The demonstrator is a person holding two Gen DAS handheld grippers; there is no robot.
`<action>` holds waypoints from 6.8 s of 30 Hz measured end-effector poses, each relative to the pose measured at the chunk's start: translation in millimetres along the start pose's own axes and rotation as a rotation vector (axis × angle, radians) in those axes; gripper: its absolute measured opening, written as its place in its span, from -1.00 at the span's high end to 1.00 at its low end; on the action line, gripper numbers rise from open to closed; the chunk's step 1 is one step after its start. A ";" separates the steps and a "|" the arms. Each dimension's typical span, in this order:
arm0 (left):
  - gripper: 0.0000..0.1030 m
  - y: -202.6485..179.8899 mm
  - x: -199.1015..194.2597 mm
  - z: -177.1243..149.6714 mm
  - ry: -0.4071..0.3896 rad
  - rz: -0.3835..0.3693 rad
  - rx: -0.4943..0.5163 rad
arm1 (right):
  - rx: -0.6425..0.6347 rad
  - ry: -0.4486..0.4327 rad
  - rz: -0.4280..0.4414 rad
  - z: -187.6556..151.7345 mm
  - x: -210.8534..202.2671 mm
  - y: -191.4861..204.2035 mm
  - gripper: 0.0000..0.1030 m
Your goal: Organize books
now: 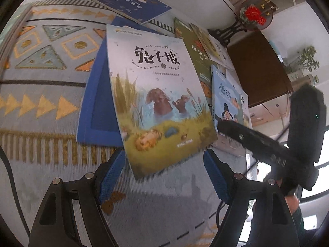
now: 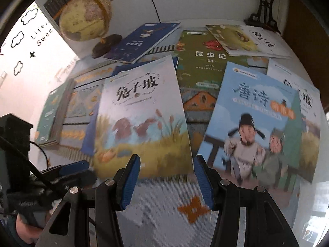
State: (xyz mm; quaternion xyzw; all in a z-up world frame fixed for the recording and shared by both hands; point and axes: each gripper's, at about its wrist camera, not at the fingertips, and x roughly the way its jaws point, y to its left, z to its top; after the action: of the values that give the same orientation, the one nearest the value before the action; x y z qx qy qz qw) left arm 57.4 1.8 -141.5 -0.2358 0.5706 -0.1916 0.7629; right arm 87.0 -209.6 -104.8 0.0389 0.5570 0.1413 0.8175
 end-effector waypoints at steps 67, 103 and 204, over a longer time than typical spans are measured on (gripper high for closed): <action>-0.13 36.0 11.4 52.1 -0.032 -0.778 -0.432 | 0.636 0.097 0.726 -7.9 52.1 -100.1 -0.04; -0.13 -101.2 -47.1 -48.5 -0.161 0.019 0.357 | -0.204 -0.131 0.227 -62.1 -88.8 14.4 0.65; -0.19 26.4 -149.3 -94.6 -0.237 0.101 0.107 | 0.028 -0.057 0.343 -79.1 -48.9 124.4 0.03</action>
State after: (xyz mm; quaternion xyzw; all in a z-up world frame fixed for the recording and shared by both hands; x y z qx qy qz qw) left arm -74.0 93.8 -62.7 -0.1868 0.4764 -0.1541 0.8453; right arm -25.9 -111.4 -63.1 0.1487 0.5205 0.2697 0.7964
